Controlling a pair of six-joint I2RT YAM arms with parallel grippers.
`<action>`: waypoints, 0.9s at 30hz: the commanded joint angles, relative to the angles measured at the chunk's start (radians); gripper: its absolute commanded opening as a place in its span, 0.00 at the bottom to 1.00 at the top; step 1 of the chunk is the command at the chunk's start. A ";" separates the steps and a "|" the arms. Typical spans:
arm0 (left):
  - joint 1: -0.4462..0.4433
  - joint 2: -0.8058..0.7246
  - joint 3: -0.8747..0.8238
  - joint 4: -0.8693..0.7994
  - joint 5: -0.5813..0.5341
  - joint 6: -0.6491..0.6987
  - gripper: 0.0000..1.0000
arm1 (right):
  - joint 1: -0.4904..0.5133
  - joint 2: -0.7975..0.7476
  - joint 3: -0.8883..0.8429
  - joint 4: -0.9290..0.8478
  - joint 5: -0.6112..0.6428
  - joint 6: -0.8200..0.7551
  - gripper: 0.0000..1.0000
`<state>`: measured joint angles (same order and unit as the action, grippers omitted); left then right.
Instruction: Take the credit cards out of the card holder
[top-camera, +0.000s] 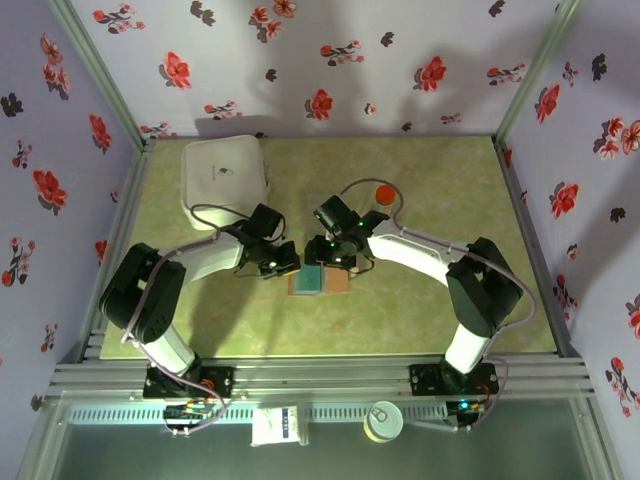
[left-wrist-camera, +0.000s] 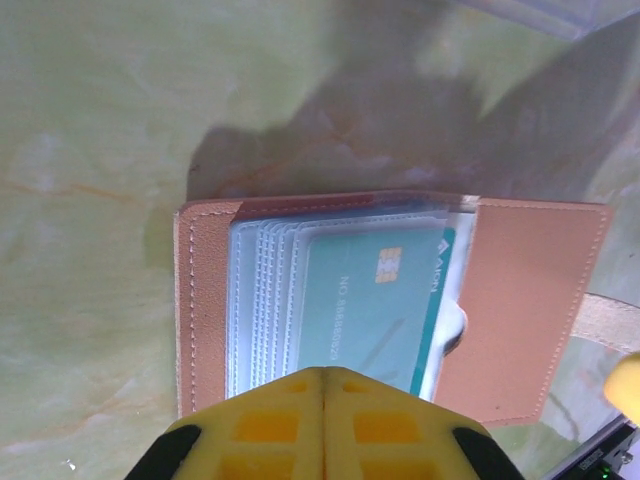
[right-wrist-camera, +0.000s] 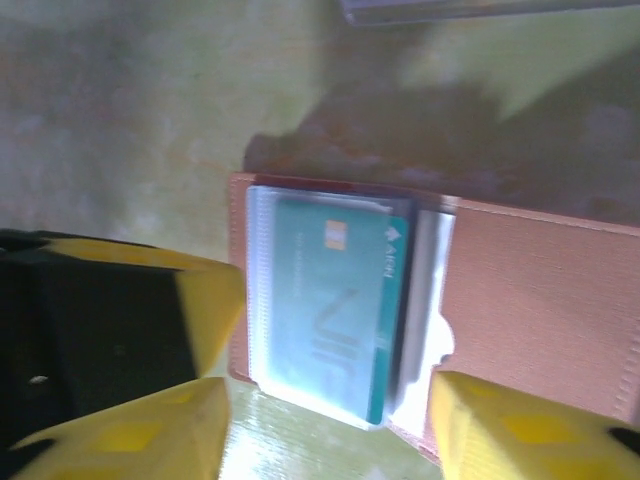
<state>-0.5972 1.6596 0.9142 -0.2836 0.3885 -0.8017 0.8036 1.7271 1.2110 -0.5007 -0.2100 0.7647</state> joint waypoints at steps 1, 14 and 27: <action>-0.007 0.030 0.020 0.015 0.025 -0.003 0.06 | 0.008 0.041 -0.029 0.081 -0.070 0.032 0.47; -0.007 0.050 0.002 0.005 0.003 0.006 0.05 | 0.004 0.093 -0.084 0.160 -0.081 0.039 0.35; -0.007 0.047 -0.008 -0.023 -0.022 0.014 0.05 | 0.000 0.114 -0.109 0.163 -0.059 0.039 0.29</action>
<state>-0.5999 1.7008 0.9138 -0.2707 0.3878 -0.8013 0.8047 1.8313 1.1210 -0.3328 -0.2790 0.7967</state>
